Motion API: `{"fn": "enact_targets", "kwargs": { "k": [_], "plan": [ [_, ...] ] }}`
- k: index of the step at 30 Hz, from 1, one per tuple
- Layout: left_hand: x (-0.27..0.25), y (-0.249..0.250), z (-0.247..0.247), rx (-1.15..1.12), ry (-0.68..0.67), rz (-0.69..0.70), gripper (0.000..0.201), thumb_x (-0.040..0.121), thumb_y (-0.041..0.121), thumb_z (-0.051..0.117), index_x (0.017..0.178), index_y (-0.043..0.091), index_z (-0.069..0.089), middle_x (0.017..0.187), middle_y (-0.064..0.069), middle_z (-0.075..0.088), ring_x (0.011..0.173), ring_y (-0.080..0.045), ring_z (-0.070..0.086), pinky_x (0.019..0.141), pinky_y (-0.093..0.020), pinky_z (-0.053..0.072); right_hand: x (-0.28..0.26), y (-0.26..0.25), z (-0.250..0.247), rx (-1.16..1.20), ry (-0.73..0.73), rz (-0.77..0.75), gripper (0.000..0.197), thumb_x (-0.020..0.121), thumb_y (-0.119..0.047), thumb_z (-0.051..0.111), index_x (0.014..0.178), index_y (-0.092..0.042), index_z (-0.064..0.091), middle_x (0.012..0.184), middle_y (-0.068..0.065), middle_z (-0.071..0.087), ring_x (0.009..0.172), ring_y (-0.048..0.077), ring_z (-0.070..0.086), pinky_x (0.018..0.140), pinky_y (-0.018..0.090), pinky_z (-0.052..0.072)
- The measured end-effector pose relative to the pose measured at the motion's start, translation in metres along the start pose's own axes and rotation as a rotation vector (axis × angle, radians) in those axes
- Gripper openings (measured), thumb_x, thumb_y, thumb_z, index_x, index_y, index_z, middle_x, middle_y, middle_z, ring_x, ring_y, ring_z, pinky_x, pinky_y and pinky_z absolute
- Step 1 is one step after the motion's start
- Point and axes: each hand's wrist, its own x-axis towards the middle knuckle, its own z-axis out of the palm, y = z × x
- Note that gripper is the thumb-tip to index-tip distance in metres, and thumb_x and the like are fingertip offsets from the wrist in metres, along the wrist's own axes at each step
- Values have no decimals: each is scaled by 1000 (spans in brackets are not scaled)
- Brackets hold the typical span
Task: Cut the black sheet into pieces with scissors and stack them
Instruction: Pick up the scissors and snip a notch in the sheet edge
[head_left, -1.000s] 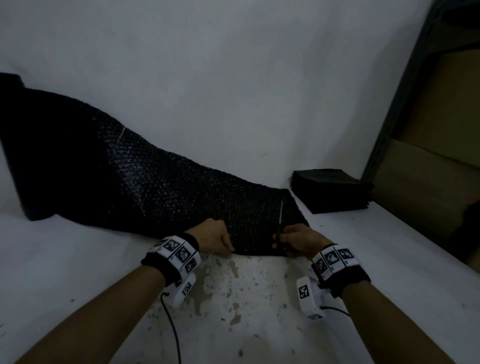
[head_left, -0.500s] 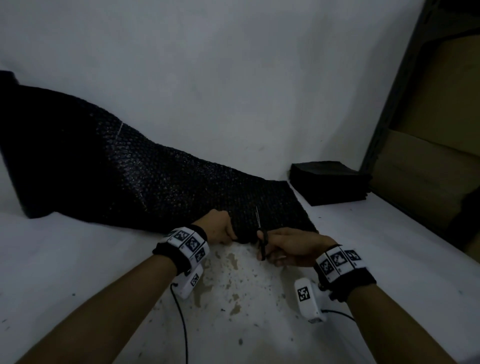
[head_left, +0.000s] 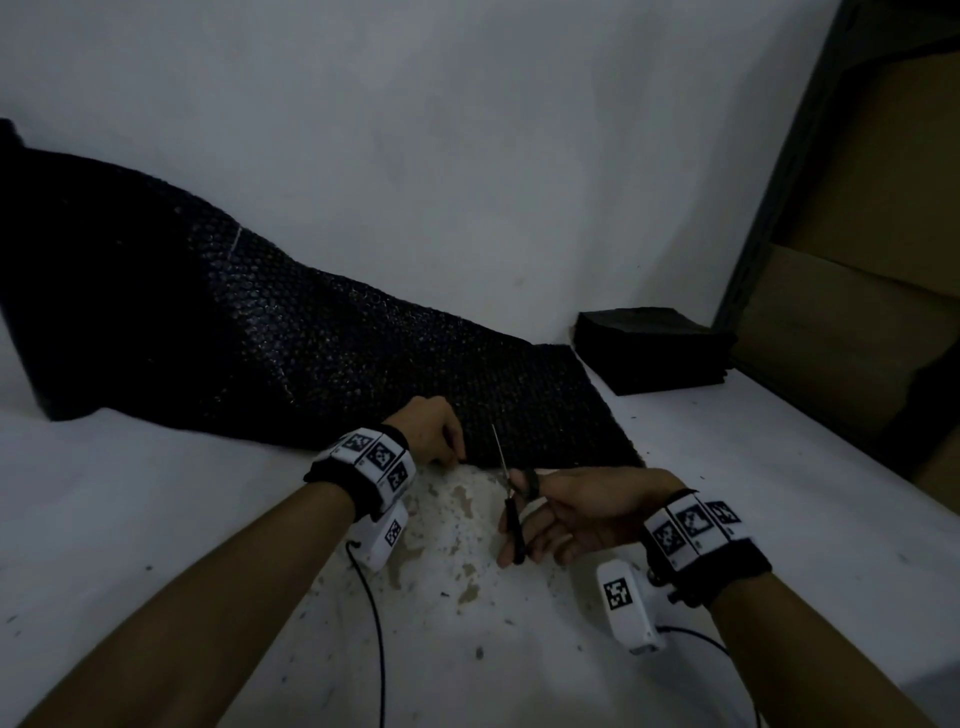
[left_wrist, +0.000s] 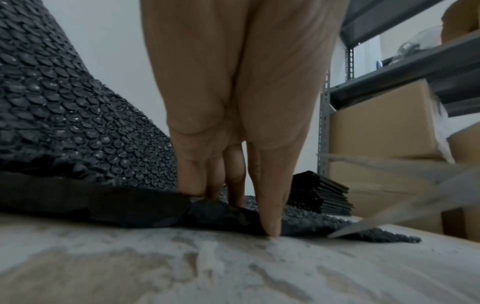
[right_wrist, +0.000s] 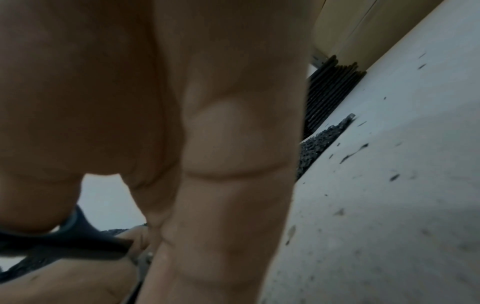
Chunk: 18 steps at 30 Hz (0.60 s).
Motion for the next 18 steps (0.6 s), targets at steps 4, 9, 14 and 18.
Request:
{"fn": "enact_targets", "kwargs": {
  "k": [4, 9, 14, 18],
  "plan": [
    [1, 2, 1, -3, 9, -5, 6, 88, 10, 73, 87, 12, 78, 91, -4, 74, 85, -17, 68, 71, -26, 55, 1, -3, 7, -35, -26, 18, 64, 93, -67, 47, 123, -11, 55, 128, 13, 67, 95, 15, 62, 78, 24, 49],
    [-2, -3, 2, -22, 4, 2, 9, 91, 14, 70, 84, 20, 74, 93, -1, 74, 85, -13, 67, 68, -21, 50, 17, -4, 14, -41, 52, -7, 74, 89, -69, 50, 130, -8, 55, 126, 10, 69, 97, 16, 63, 75, 23, 50],
    [-3, -5, 1, -5, -2, 12, 9, 91, 15, 67, 88, 23, 70, 97, -1, 71, 89, -18, 66, 75, -29, 55, 28, -4, 15, 14, 179, -81, 75, 90, -63, 54, 133, -1, 56, 119, 12, 72, 91, 17, 63, 71, 24, 48],
    [-5, -4, 2, 19, 18, 24, 5, 92, 20, 68, 91, 25, 67, 100, 1, 66, 93, -18, 63, 76, -29, 52, 35, -5, 11, 36, 241, -102, 76, 93, -60, 55, 134, 4, 56, 117, 14, 72, 79, 14, 63, 67, 22, 47]
  ]
}}
